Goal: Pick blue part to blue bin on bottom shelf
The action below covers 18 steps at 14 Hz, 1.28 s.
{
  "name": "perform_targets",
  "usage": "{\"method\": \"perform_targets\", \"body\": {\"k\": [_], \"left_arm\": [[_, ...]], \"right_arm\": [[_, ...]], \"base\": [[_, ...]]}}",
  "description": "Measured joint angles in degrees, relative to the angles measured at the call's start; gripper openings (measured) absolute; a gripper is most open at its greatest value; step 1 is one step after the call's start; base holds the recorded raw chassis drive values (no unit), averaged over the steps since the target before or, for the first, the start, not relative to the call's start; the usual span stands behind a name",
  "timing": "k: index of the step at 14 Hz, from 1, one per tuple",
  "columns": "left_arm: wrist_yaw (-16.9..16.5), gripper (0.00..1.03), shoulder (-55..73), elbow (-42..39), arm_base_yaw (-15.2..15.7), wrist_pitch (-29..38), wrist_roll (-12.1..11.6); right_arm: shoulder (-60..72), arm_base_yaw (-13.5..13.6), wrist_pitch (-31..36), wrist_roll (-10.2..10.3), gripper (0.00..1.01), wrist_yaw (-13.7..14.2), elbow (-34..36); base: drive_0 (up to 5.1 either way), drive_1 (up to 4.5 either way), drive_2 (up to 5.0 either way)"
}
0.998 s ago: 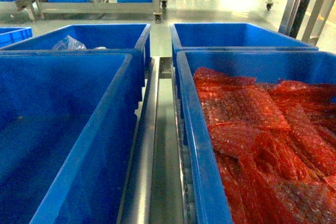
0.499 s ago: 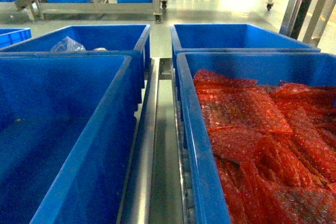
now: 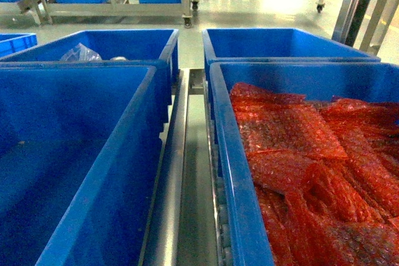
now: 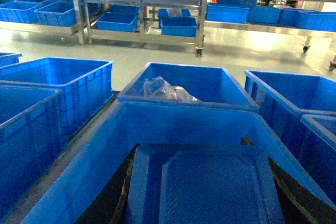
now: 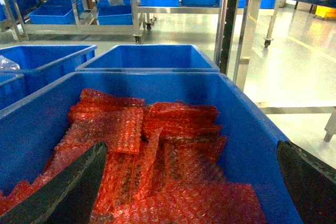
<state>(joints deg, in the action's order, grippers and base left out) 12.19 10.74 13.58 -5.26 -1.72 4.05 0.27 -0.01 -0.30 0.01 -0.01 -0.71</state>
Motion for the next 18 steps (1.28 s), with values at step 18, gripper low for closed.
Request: {"method": "perform_targets", "body": {"k": [18], "left_arm": [[0.0,0.44,0.0,0.0,0.0,0.0,0.0]], "right_arm": [[0.0,0.0,0.0,0.0,0.98,0.0,0.0]], "base": [[0.0,0.0,0.0]]}}
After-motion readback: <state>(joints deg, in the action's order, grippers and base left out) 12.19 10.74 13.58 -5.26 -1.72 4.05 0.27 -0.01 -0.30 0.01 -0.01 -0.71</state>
